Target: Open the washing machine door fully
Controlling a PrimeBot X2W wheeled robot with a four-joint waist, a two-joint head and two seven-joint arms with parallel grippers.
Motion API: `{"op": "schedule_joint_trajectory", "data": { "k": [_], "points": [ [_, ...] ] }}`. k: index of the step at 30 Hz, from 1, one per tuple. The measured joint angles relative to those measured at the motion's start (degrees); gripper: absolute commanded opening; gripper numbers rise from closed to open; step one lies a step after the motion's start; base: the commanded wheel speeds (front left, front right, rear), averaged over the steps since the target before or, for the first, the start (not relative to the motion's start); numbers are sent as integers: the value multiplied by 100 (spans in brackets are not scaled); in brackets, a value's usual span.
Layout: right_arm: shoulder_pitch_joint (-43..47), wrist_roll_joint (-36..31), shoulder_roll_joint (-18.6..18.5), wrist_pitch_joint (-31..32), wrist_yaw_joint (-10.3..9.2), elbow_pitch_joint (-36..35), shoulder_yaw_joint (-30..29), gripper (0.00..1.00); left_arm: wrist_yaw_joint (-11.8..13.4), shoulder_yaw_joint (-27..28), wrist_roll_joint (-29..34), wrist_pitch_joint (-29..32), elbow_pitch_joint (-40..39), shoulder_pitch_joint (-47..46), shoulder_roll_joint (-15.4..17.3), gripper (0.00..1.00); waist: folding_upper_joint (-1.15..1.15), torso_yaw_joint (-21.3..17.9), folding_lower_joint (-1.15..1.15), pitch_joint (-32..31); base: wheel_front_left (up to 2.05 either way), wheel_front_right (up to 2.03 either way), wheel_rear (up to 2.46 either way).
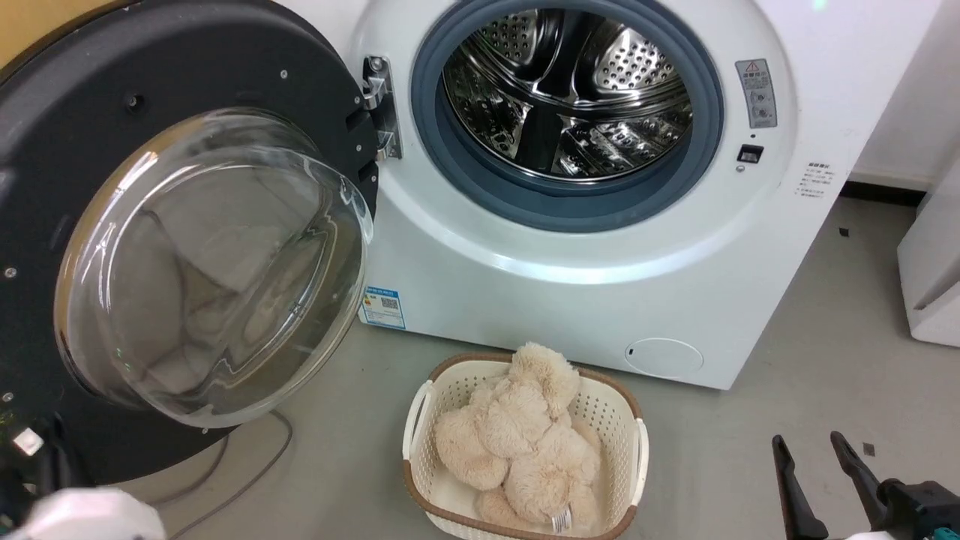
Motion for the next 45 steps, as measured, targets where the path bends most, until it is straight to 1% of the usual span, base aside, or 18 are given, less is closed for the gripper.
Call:
{"op": "schedule_joint_trajectory", "data": {
  "k": [1, 2, 3, 4, 5, 11, 19, 26, 31, 33, 38, 45],
  "points": [
    [1, 1, 0, -2, 0, -4, 9, 100, 43, -35, 14, 0, -120, 147, -91, 2, 0, -5, 0, -16, 0, 0, 0],
    [1, 0, 0, -2, 0, -4, 18, 100, 99, -80, 60, 0, -253, 299, -200, 29, 0, -11, 0, -34, 0, 0, 0],
    [1, 0, 0, -2, 0, -7, 31, 100, 127, -110, 92, 0, -348, 449, -285, 45, 0, -24, 0, -50, 0, 0, 0],
    [1, 0, 0, -2, 0, -9, 41, 100, 135, -125, 99, 0, -438, 579, -348, 75, 0, -39, 0, -66, 0, 0, 0],
    [4, -4, 0, -3, 0, -15, 42, 100, 170, -146, 122, 0, -532, 686, -397, 99, 0, -48, 0, -83, 0, 0, 0],
    [20, -45, 0, 0, 0, -90, 40, 100, 165, -498, 345, -1, -1018, 1156, -733, 100, 0, -63, 0, -145, 0, 0, 0],
    [26, -111, 0, 12, 0, -205, 79, 100, -26, -1209, 837, -1, -1397, 1310, -957, 100, 0, -245, 0, -197, 0, 0, 0],
    [42, -111, 1, 63, 0, -372, 101, 100, -152, -1766, 1217, 2, -1528, 1124, -984, 100, 0, -517, 0, -234, 0, 0, 0],
    [67, -111, 1, 133, 0, -453, 112, 100, -244, -1968, 1368, 71, -1510, 819, -909, 100, 0, -738, 0, -235, 0, 0, 0],
    [69, -111, 1, 140, 0, -476, 121, 100, -281, -2017, 1406, 114, -1461, 744, -895, 100, 0, -828, 0, -234, 0, 0, 0],
    [125, -108, 1, 162, 0, -480, 152, 100, -281, -2059, 1412, 211, -1315, 704, -853, 100, 0, -1015, 0, -228, 0, 0, 0],
    [133, -70, 1, 155, 0, -471, 170, 100, -272, -2096, 1412, 256, -1238, 705, -829, 100, 0, -1101, 0, -203, 0, 0, 0]
  ]
}}
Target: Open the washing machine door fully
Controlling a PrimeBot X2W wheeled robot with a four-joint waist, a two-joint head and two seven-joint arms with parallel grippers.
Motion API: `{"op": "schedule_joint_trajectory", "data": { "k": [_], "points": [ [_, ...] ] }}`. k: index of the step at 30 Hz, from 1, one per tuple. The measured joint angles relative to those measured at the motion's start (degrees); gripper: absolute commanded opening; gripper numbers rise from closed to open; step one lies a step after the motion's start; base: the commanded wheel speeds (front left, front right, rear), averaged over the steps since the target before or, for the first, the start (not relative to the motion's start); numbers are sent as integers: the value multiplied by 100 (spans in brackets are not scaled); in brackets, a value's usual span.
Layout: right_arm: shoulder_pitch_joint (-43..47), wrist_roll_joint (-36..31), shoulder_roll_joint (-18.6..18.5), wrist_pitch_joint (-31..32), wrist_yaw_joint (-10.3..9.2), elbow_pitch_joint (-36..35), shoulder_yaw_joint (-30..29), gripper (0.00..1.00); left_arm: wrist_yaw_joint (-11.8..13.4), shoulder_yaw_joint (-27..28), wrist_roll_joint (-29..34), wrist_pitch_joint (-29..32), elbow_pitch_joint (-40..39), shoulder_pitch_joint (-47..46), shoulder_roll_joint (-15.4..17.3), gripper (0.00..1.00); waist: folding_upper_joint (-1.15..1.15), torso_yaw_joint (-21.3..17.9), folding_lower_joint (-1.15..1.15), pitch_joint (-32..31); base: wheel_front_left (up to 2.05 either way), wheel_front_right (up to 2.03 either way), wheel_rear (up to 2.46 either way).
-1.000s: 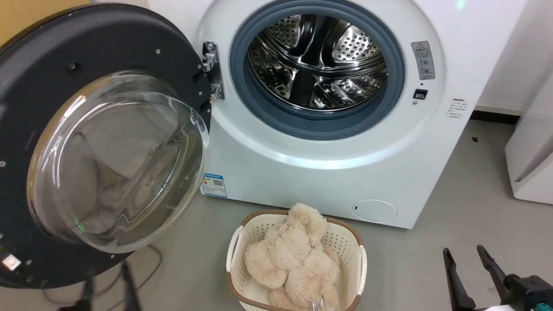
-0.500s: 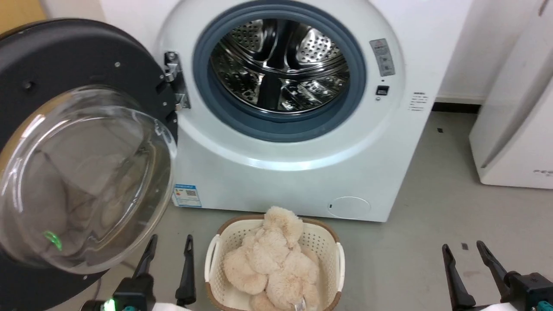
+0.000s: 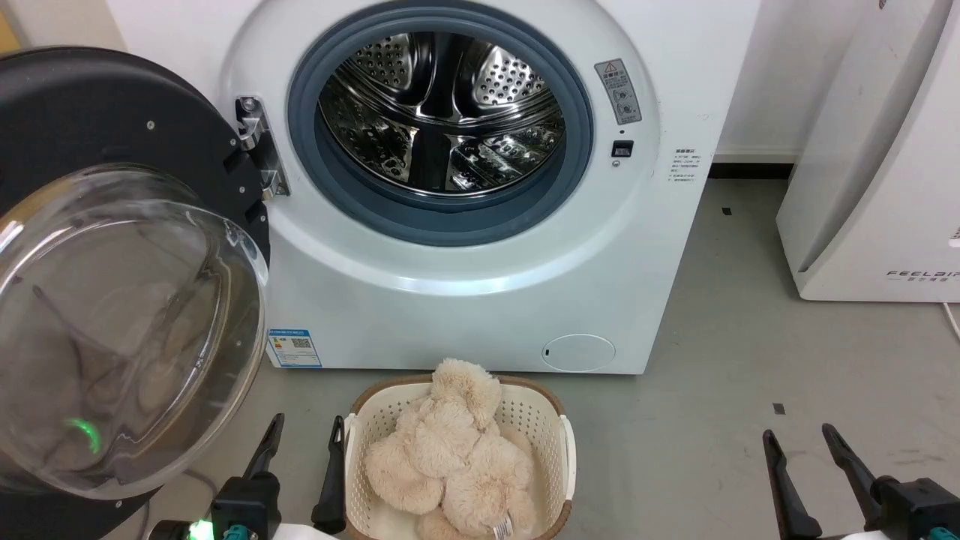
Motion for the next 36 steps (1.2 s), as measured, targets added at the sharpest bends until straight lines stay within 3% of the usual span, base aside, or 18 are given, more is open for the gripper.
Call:
{"op": "schedule_joint_trajectory", "data": {
  "k": [3, 4, 36],
  "points": [
    [-1, 13, 0, 0, 0, 7, 0, 100, 20, -15, -2, -1, 0, 0, 0, 100, 0, 1, 0, 17, 0, 0, 0],
    [-1, 13, 0, 0, 0, 9, 2, 0, 24, -18, -14, -1, 3, 0, -1, 0, 0, 0, 0, 23, 0, 0, 0],
    [-125, -40, -1, 60, 0, 33, 118, 0, -104, 165, 153, 254, -132, 3, -111, 0, 0, -53, 0, 59, 0, 0, 0]
  ]
}}
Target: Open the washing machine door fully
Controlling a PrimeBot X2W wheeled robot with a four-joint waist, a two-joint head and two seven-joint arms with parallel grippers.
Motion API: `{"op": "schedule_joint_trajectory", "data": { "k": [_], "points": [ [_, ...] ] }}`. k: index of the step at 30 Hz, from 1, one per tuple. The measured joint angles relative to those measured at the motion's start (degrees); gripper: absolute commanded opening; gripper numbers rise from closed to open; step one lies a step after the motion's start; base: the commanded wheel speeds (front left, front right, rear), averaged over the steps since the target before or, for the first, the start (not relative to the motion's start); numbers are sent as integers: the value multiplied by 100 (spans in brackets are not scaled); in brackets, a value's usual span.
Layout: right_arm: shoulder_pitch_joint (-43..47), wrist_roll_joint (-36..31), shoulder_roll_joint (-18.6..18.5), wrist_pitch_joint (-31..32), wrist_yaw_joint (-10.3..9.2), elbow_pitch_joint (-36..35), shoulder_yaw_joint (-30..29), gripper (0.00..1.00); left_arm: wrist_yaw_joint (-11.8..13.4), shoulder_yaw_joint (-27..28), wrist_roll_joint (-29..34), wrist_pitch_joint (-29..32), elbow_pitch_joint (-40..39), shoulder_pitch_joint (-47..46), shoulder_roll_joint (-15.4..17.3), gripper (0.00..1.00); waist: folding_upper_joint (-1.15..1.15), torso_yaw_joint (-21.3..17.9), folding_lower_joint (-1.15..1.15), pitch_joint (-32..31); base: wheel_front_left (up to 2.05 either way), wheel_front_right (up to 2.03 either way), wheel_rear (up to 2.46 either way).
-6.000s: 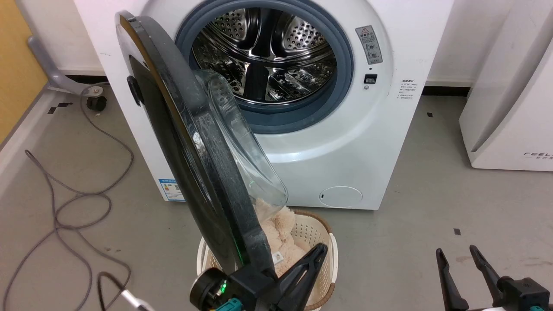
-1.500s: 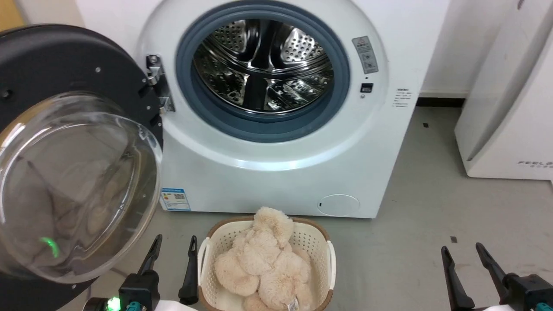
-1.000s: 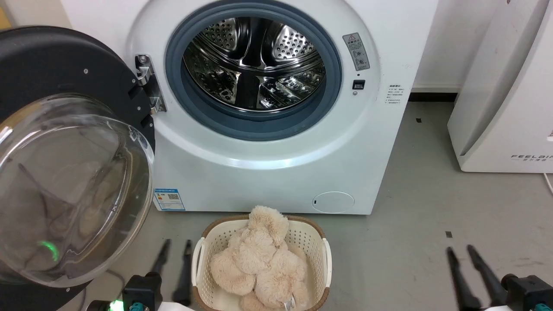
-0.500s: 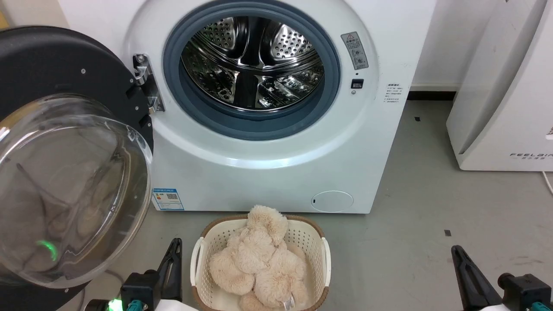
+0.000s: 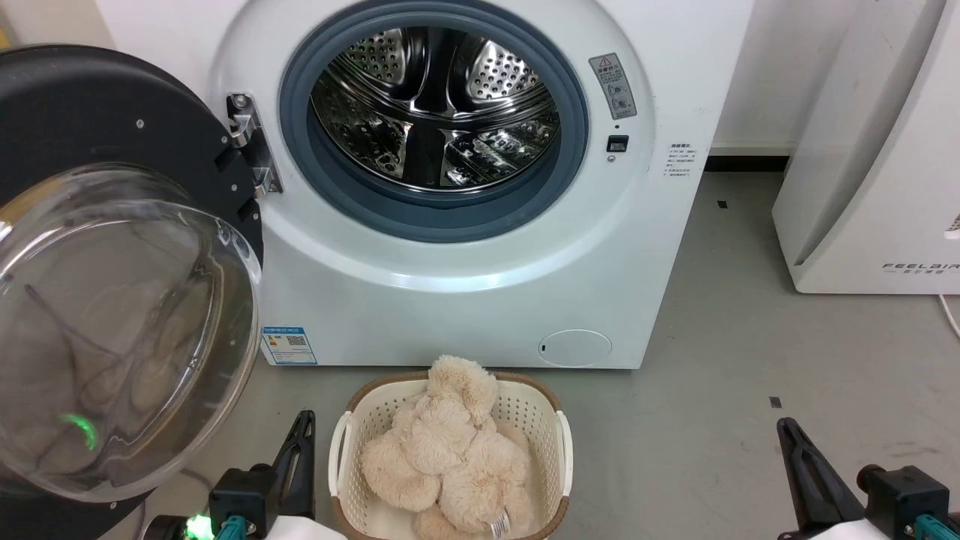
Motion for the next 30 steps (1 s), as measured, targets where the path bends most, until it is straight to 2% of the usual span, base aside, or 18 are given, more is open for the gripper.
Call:
{"op": "schedule_joint_trajectory", "data": {
  "k": [30],
  "points": [
    [-191, -107, 0, 97, 0, 42, 142, 0, -115, 241, 200, 285, -172, -90, -153, 0, 0, -53, 0, 34, 0, 0, 0]
  ]
}}
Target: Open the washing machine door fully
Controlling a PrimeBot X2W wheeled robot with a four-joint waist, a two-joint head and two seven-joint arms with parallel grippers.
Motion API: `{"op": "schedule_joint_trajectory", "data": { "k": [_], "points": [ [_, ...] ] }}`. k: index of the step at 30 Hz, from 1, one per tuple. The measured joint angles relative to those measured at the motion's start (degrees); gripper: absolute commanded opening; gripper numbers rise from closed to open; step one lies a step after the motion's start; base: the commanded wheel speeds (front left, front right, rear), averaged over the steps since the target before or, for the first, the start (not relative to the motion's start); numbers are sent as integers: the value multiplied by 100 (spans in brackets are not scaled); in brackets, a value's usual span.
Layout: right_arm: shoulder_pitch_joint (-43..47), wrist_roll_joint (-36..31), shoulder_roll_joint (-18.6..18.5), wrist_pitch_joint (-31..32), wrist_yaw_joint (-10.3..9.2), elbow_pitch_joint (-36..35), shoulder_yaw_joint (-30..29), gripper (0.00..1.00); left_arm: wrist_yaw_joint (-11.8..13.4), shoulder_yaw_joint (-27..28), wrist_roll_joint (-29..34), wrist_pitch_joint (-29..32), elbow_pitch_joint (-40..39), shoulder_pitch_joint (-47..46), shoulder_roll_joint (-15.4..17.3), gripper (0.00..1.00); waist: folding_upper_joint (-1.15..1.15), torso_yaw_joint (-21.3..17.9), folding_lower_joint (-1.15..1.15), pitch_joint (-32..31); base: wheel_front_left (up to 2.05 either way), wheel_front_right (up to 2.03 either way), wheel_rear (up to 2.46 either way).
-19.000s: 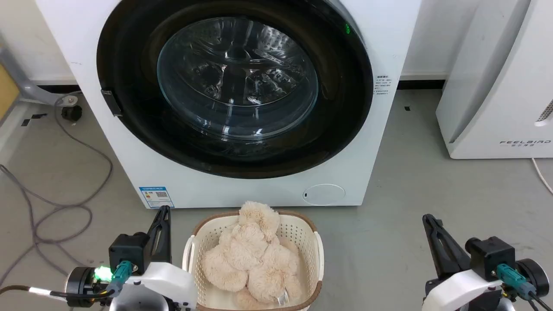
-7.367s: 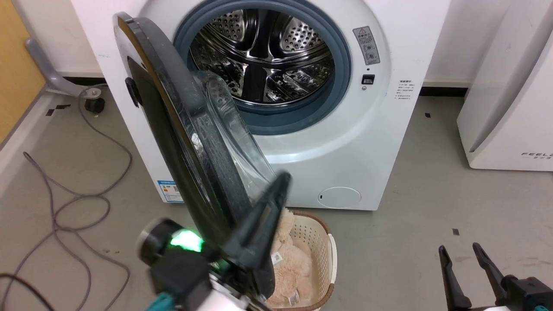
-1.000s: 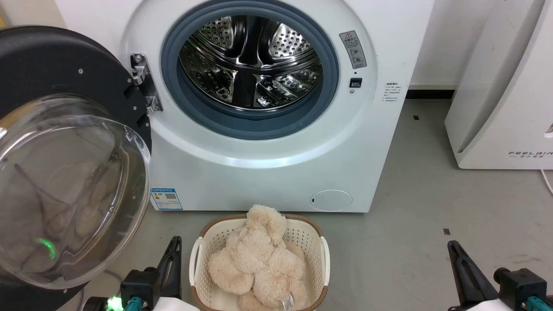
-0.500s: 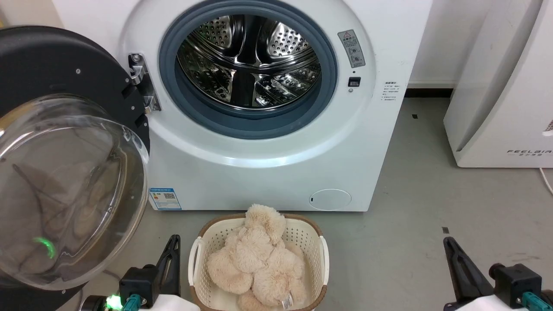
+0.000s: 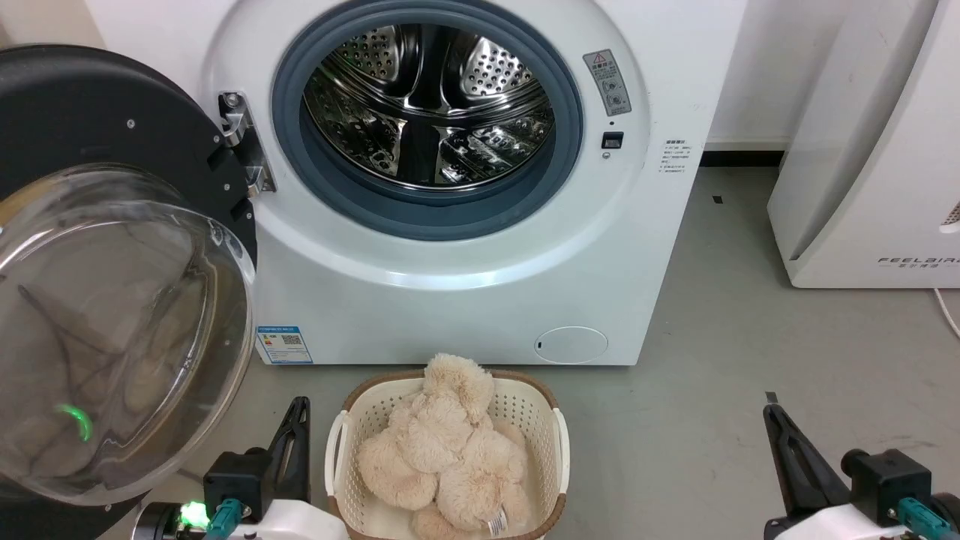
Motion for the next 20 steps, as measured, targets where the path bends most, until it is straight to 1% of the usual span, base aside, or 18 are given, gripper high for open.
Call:
{"op": "schedule_joint_trajectory", "data": {
  "k": [11, 18, 20],
  "points": [
    [-75, -48, 0, 29, 0, 12, 46, 0, -89, 86, 55, 119, -48, -3, -34, 0, 0, -19, 0, 13, 0, 0, 0],
    [-151, -55, 0, 49, 0, 20, 81, 0, -100, 136, 137, 169, -91, -9, -73, 0, 0, -32, 0, 21, 0, 0, 0],
    [-165, -77, 0, 73, 0, 23, 101, 0, -141, 166, 154, 220, -110, -16, -105, 0, 0, -39, 0, 25, 0, 0, 0]
  ]
}}
